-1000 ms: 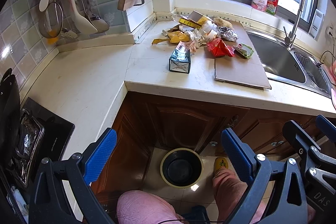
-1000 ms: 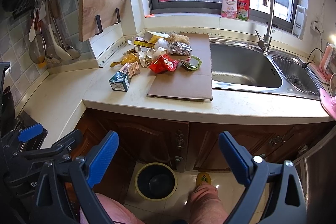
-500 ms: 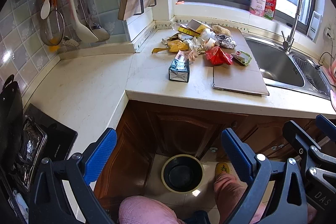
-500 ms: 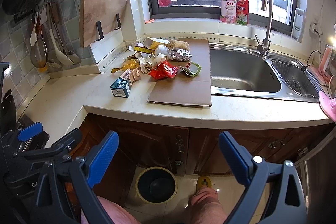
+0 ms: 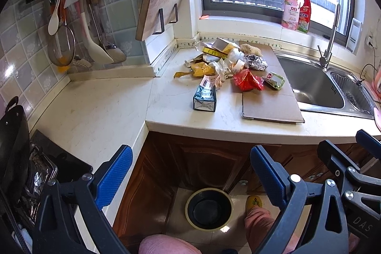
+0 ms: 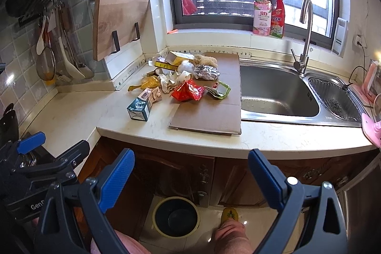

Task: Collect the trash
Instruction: 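Reach the right tool to the red snack bag and close on it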

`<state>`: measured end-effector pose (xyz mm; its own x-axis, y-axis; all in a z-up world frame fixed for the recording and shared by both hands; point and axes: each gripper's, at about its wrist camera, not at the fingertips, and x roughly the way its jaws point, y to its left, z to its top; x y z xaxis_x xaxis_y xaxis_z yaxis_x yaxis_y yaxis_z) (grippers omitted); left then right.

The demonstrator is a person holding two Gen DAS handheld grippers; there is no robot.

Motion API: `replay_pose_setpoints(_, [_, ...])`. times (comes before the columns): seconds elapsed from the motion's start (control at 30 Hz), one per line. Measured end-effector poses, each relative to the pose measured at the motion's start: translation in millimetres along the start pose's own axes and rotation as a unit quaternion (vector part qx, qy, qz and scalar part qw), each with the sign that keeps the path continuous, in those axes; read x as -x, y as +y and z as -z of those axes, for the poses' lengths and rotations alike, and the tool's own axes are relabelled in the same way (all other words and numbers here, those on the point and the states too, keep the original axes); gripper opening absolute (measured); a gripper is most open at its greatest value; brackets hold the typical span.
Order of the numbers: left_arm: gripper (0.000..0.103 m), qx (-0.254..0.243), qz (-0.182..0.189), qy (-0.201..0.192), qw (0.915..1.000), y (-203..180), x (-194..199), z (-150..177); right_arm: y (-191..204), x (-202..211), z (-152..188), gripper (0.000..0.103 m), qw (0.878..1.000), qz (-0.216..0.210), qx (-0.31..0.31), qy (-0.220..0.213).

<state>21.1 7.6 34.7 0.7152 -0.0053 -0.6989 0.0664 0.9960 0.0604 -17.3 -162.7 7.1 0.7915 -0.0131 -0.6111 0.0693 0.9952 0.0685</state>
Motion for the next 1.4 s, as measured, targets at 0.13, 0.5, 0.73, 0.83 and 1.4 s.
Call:
replay_pose_setpoints(0.13, [0.096, 0.001, 0.012, 0.001, 0.9999, 0.6, -4.2, -8.6, 0.7, -3.3, -9.1, 0.097, 1.000, 0.003, 0.006, -0.010])
replay_pose_setpoints(0.5, [0.096, -0.018, 0.003, -0.009, 0.9998, -3.3, -24.1, -40.9, -6.6, -36.3, -52.1, 0.097, 1.000, -0.006, 0.021, -0.006])
replay_pose_setpoints(0.73, [0.096, -0.033, 0.014, 0.018, 0.9992, -5.4, -73.4, -66.9, -12.9, -84.4, -82.3, 0.096, 0.999, -0.032, 0.018, 0.022])
replay_pose_setpoints(0.83, [0.096, -0.024, 0.031, 0.044, 0.9983, -3.3, -104.2, -78.2, -17.1, -112.7, -97.9, 0.093, 0.998, -0.042, 0.010, 0.040])
replay_pose_setpoints(1.4, [0.096, 0.028, 0.080, 0.198, 0.9766, 4.5, -266.8, -105.4, -39.1, -289.4, -133.7, 0.089, 0.959, -0.119, -0.096, 0.240])
